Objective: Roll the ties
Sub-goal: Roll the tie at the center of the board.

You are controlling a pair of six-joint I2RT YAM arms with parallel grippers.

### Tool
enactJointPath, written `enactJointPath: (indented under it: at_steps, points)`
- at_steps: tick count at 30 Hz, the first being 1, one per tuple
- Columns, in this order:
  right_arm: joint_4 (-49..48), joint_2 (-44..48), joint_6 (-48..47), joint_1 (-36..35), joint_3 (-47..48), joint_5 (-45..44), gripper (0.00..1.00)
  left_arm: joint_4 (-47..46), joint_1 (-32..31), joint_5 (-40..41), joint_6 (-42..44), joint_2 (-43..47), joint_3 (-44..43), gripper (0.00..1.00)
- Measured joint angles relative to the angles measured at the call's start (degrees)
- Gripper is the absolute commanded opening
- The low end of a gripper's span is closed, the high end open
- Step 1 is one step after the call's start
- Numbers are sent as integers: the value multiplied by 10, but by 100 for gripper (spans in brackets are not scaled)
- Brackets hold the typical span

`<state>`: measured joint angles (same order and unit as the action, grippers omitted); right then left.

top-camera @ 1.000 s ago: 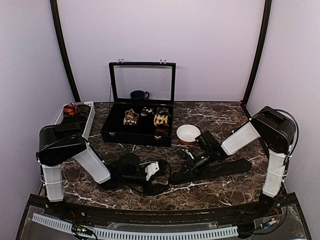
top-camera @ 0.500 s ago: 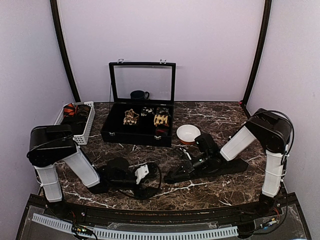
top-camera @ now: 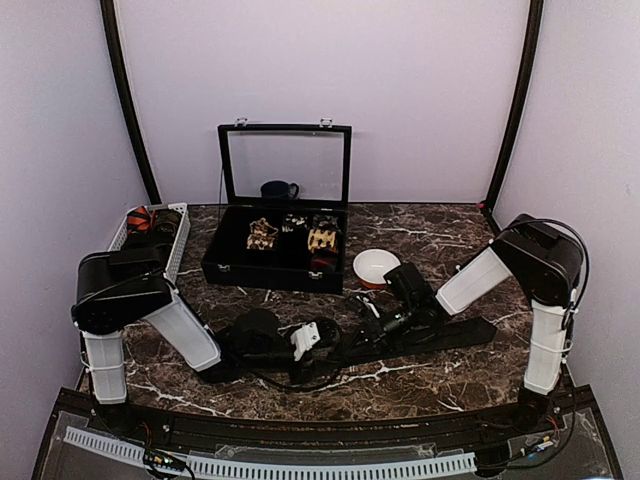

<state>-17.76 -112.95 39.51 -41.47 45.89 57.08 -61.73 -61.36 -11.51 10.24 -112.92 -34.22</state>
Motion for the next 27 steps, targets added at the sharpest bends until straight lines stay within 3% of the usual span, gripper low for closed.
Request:
enactJointPath:
  at_steps: [7,15,27]
  points:
    - [76,1,0,0,32,-3,0,25,0,0,16,-6,-13,26]
    - [187,23,-2,-9,67,-34,0,26,0,-1,16,-6,-10,23]
    - [242,30,-2,-24,89,-58,0,24,-3,-2,16,-4,-4,21]
